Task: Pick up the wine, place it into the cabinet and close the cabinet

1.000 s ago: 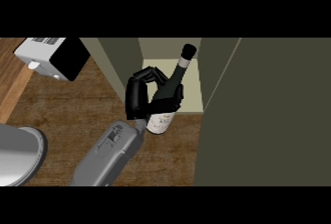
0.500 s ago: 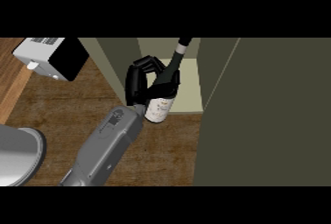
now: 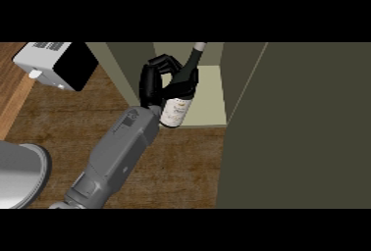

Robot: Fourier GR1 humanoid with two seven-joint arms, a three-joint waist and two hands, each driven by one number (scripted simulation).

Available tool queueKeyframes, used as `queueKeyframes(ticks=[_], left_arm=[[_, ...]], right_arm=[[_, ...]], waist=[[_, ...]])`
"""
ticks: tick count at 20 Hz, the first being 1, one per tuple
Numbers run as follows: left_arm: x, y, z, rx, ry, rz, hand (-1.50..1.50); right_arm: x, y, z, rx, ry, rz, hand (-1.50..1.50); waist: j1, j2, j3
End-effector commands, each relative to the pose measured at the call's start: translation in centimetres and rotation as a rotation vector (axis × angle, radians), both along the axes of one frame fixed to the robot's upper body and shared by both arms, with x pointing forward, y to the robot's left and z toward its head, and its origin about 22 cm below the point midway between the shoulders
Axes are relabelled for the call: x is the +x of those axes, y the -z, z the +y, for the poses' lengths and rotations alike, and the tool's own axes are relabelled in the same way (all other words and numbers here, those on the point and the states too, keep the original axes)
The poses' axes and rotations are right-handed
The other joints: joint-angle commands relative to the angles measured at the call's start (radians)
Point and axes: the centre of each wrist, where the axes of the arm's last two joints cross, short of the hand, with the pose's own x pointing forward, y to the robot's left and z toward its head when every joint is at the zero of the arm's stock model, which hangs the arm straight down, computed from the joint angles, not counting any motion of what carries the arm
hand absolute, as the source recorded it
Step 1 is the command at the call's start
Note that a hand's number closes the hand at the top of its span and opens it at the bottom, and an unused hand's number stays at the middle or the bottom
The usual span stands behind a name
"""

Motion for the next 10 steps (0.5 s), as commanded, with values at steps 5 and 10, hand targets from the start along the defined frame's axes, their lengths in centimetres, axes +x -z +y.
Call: queueKeyframes(ticks=[5, 10], left_arm=[[2.1, -1.4, -0.5, 0.074, -0.055, -0.077, 1.50], [3.7, -2.3, 1.4, 0.068, -0.101, -0.108, 1.50]], right_arm=[[-1.6, 0.2, -0.8, 0.039, -0.049, -0.031, -1.50], [-1.6, -0.3, -0.1, 0.034, -0.070, -0.041, -1.50]], waist=[[-0.005, 0.002, 0.000], [-0.019, 0.008, 0.000]])
